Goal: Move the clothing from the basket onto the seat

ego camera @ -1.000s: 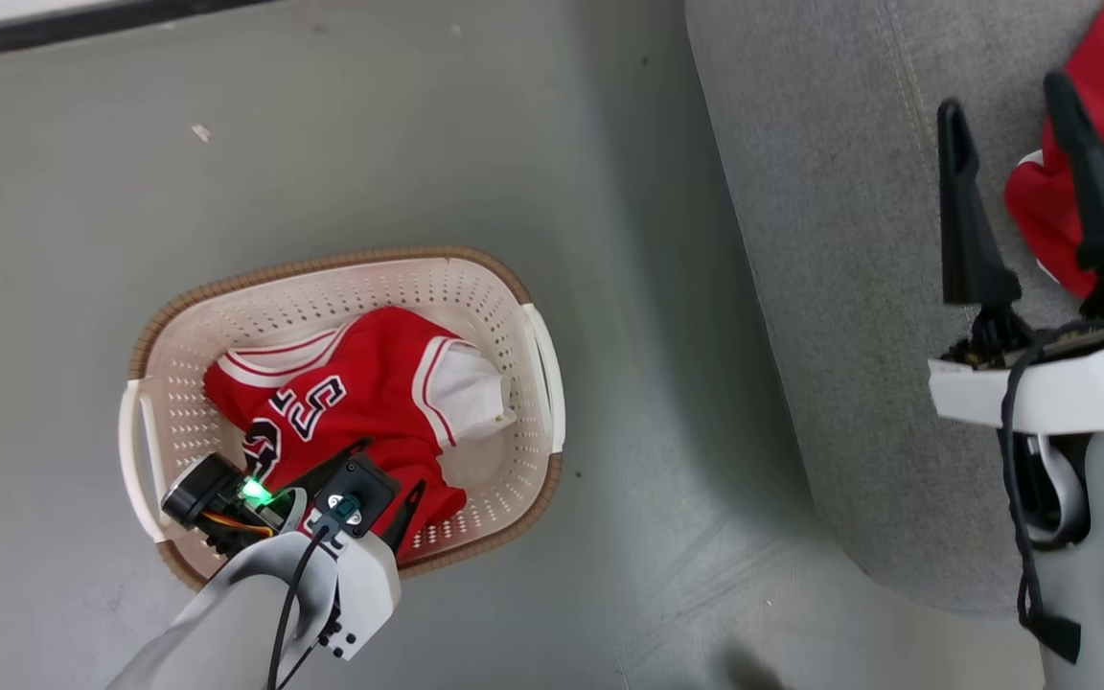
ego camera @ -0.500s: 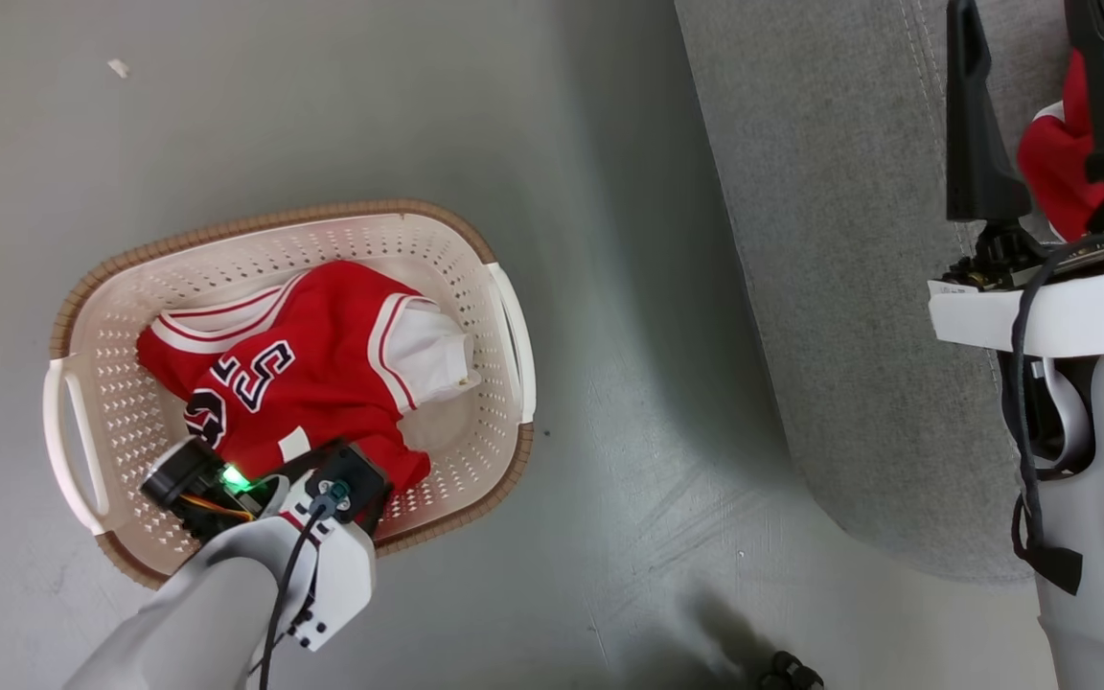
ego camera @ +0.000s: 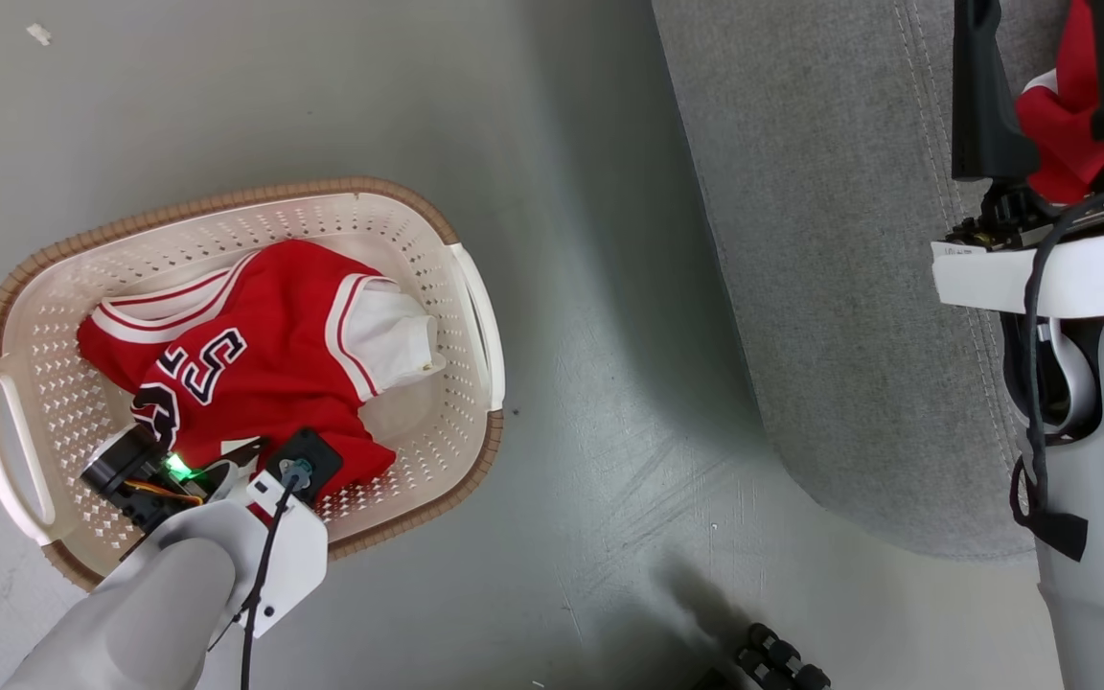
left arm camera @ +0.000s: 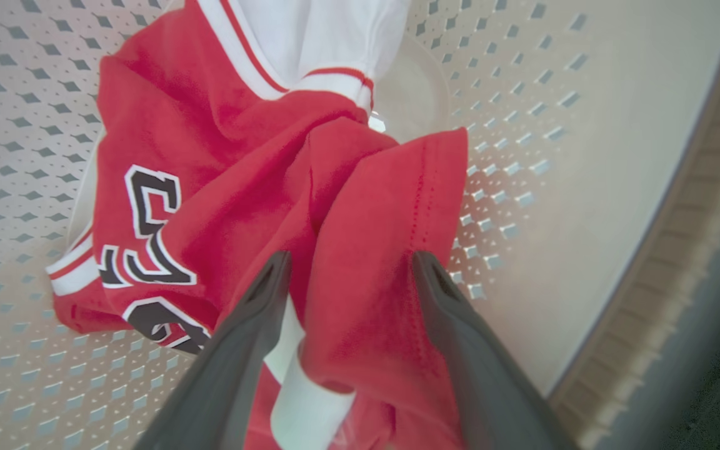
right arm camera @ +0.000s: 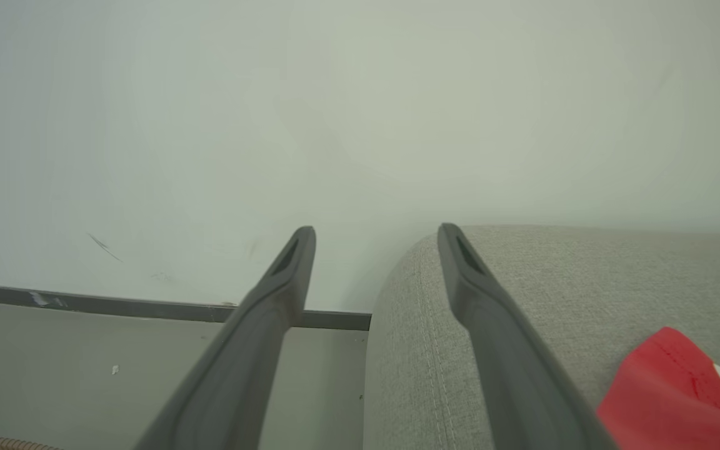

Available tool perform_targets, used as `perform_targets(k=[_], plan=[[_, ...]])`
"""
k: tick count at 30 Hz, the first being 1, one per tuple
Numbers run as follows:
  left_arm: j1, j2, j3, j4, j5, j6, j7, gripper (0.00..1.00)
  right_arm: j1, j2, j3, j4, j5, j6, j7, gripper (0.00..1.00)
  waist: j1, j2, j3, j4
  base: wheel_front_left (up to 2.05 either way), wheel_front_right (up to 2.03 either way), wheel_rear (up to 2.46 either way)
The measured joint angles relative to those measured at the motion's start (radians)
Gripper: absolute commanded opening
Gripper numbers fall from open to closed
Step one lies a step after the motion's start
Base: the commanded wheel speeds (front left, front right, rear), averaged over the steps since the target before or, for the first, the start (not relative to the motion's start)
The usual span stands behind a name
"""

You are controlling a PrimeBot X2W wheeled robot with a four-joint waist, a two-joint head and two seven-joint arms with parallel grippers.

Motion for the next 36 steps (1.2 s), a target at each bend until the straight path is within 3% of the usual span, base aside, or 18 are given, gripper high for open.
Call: perform_targets(k=[3,4,5,6,7,18,36], plan=[[-0.009,0.001,0.001,0.017,0.0,0.007,0.027,0.96,-0.014,0.0,0.004,0.003,0.004,0.0,0.0,1.0,0.0,0.0,0.007,-0.007,0.0,0.0,0.0],[-0.011,0.001,0.001,0.019,0.0,0.007,0.029,0.78,-0.014,0.0,0.005,0.003,0.006,0.0,0.0,1.0,0.0,0.0,0.008,-0.01,0.0,0.0,0.0],[-0.013,0.001,0.001,0.02,0.0,0.008,0.029,0.4,-0.014,0.0,0.007,0.006,0.007,0.0,0.0,1.0,0.0,0.0,0.01,-0.012,0.0,0.0,0.0],[-0.013,0.0,0.003,0.019,0.0,0.014,0.029,0.13,-0.014,0.0,0.008,0.008,0.007,0.0,0.0,1.0,0.0,0.0,0.011,-0.014,0.0,0.0,0.0],[-0.014,-0.002,0.006,0.019,-0.001,0.016,0.029,0.0,-0.014,0.0,0.009,0.011,0.007,0.0,0.0,1.0,0.0,0.0,0.012,-0.016,0.0,0.0,0.0],[-0.038,-0.044,0.059,-0.038,-0.04,0.034,-0.035,0.0,-0.02,0.0,-0.01,0.03,0.006,0.0,0.0,1.0,0.0,0.0,-0.002,-0.015,0.0,0.0,0.0],[-0.038,-0.067,0.172,-0.169,-0.13,0.11,-0.159,0.0,-0.029,0.0,-0.007,0.064,-0.021,0.0,0.0,1.0,0.0,0.0,-0.07,0.031,0.0,0.0,0.0]])
